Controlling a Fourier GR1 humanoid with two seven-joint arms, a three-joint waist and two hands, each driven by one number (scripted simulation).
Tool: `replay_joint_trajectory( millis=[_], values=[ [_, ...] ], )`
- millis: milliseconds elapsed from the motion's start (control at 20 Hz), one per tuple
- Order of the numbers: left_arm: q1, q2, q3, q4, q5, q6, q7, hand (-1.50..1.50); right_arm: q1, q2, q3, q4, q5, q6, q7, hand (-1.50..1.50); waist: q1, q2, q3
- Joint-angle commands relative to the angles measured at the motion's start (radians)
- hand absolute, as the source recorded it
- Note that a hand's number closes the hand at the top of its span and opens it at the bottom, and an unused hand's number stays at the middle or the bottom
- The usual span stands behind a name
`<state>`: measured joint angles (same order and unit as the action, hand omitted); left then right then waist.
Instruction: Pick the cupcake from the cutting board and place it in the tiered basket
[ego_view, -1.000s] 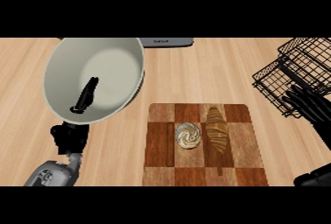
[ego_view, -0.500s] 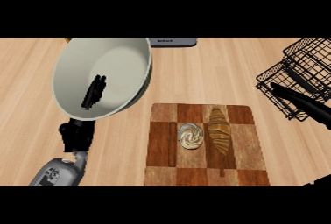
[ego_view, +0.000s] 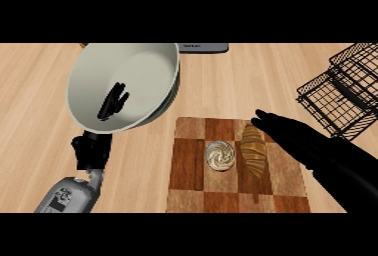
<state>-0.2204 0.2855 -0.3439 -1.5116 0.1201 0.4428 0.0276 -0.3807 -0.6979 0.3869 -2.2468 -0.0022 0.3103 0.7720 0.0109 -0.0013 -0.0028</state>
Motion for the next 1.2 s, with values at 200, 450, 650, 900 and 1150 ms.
replay_joint_trajectory(
  millis=[200,450,650,900,1150],
  values=[
    [0.072,0.006,0.033,-0.055,-0.004,-0.056,-0.018,0.0,-0.137,0.157,0.133,0.076,0.047,0.097,0.228,-1.5,-0.001,0.0,0.002],
    [0.02,-0.039,0.049,0.006,-0.038,-0.036,-0.012,0.0,-0.075,0.137,0.147,0.049,0.049,0.135,0.262,-1.5,-0.014,0.0,0.002],
    [0.021,-0.048,0.077,0.038,-0.03,-0.066,-0.033,0.0,-0.131,0.19,0.174,0.081,0.083,0.138,0.318,-1.5,-0.011,0.001,0.002],
    [-0.002,-0.005,0.128,0.032,-0.011,-0.121,-0.002,0.0,-0.066,0.163,0.213,0.14,0.226,0.126,0.206,-1.5,-0.013,0.003,0.002],
    [0.039,-0.064,0.065,-0.063,-0.088,-0.061,0.049,0.0,-0.062,0.148,0.173,0.047,0.192,0.211,0.284,-1.5,-0.013,-0.001,0.003]
  ],
)
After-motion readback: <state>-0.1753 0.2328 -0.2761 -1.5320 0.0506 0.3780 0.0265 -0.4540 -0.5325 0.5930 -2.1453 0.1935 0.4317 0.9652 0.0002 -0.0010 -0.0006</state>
